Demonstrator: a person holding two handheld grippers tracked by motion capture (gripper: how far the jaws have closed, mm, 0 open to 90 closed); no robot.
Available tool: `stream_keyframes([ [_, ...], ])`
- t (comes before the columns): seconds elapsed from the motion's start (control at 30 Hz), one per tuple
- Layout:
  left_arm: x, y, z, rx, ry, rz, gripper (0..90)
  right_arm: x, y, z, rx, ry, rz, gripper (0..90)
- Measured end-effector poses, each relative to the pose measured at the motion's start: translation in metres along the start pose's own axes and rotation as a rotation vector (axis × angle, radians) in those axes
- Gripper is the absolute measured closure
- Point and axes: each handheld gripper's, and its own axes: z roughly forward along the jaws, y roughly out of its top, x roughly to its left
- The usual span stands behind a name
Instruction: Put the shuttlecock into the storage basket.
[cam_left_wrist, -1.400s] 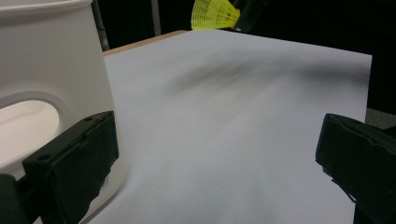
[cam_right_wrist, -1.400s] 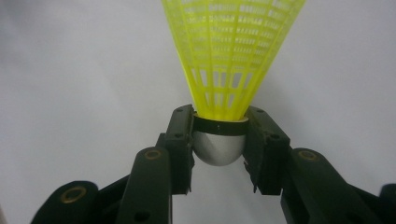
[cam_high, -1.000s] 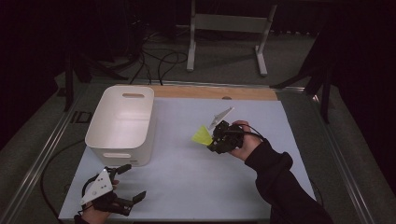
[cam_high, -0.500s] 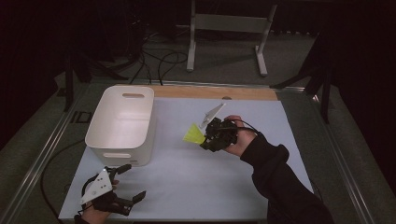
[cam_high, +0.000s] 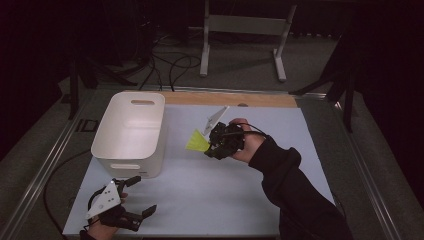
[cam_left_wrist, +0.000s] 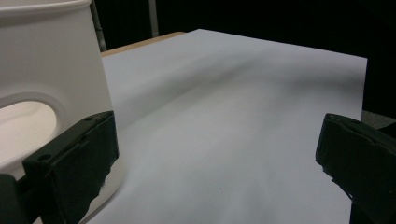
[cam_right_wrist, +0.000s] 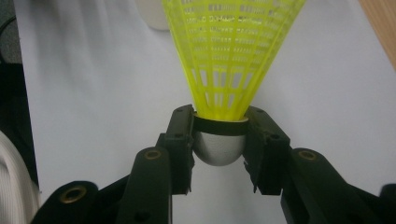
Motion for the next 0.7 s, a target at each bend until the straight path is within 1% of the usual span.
stream_keyframes([
  [0.03,0.000,0.000,0.000,-0.001,-0.001,-0.001,0.0,0.000,0.002,0.000,-0.003,0.002,0.004,64.8],
  [0.17,0.000,0.000,0.000,0.000,-0.002,-0.001,0.0,0.002,0.009,0.001,-0.015,0.011,-0.024,64.8],
  [0.23,0.000,0.000,0.000,0.001,-0.003,0.000,0.0,0.004,0.013,0.002,-0.017,0.015,-0.030,64.8],
  [0.4,0.000,0.000,0.001,0.002,-0.001,0.000,0.0,0.006,0.024,0.003,-0.015,0.018,-0.036,64.8],
  [0.6,0.000,0.000,0.001,0.003,0.000,0.003,0.0,0.007,0.039,0.004,-0.013,0.022,-0.063,64.8],
  [0.7,0.000,0.000,0.001,0.002,-0.001,0.001,0.0,0.008,0.045,0.005,-0.009,0.026,-0.063,64.8],
])
